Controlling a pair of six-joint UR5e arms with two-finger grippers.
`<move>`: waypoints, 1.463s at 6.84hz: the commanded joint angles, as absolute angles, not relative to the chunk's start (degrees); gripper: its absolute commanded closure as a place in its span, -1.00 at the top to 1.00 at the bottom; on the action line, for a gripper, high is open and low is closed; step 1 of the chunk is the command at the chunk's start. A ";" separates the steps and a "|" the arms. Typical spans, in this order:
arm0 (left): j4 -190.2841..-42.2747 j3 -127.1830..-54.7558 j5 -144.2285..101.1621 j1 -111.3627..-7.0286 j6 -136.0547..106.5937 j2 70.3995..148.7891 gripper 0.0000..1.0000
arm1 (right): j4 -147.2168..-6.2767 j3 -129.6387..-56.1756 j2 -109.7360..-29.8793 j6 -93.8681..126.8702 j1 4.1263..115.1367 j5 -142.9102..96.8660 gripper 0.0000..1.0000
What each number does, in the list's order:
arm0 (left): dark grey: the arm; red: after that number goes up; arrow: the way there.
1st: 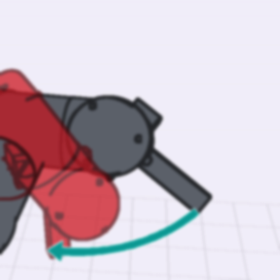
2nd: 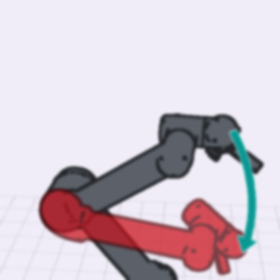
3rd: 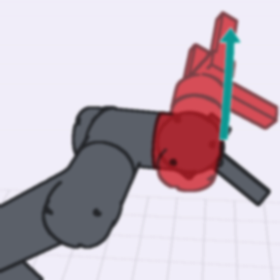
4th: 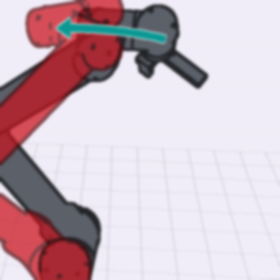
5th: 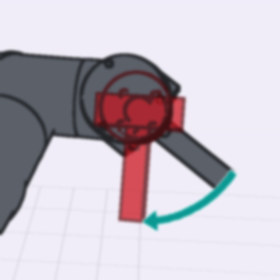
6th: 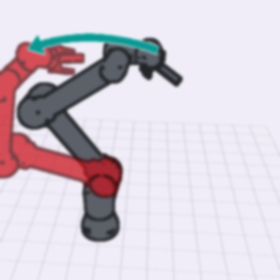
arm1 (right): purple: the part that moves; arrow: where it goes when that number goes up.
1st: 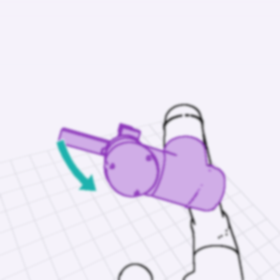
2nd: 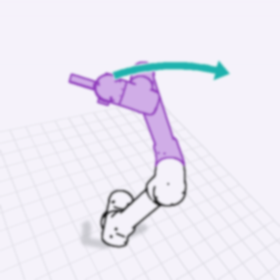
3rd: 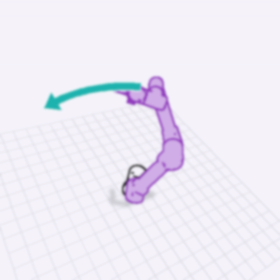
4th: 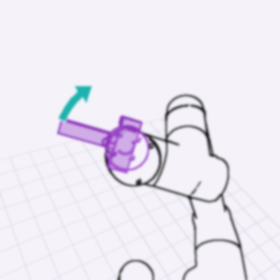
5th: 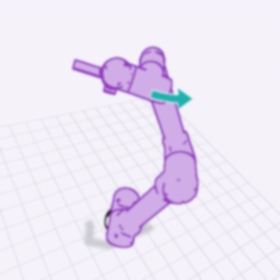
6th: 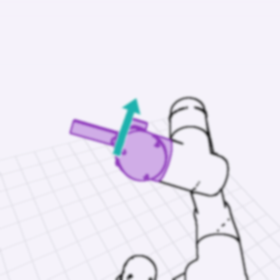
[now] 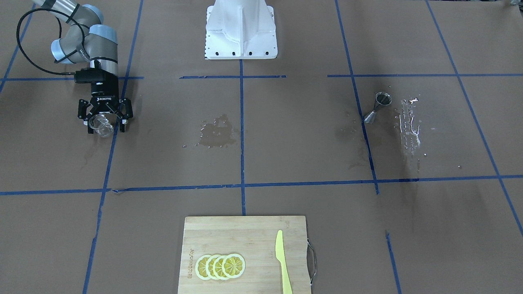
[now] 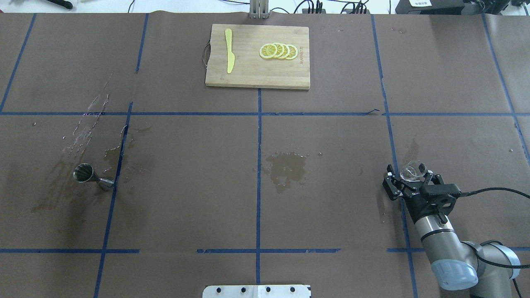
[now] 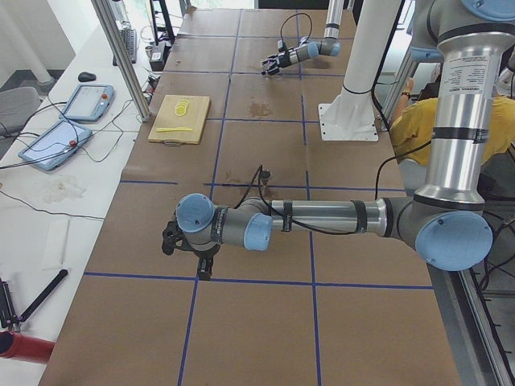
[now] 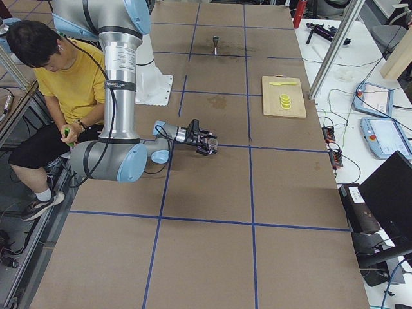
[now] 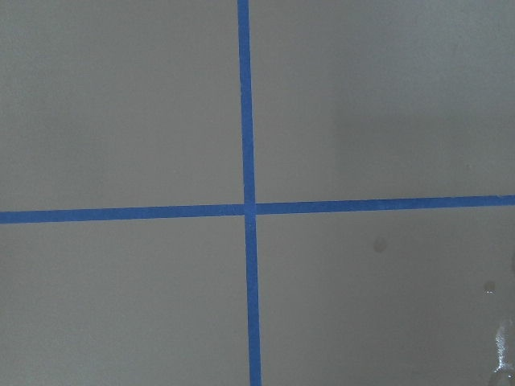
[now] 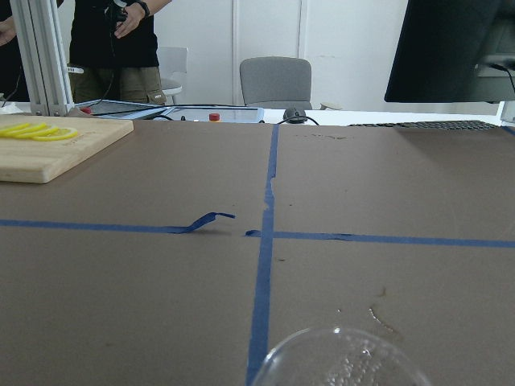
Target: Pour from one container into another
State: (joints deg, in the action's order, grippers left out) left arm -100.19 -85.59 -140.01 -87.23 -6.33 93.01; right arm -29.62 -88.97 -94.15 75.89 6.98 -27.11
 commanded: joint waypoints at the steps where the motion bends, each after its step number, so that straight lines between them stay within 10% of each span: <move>1: -100.20 -85.61 -140.01 -87.19 -6.33 93.08 1.00 | -29.53 -89.29 -94.13 75.85 7.03 -26.90 1.00; 10: -100.20 -85.78 -140.10 -87.27 -6.33 93.25 1.00 | -29.62 -99.92 -94.49 61.91 17.78 -38.14 1.00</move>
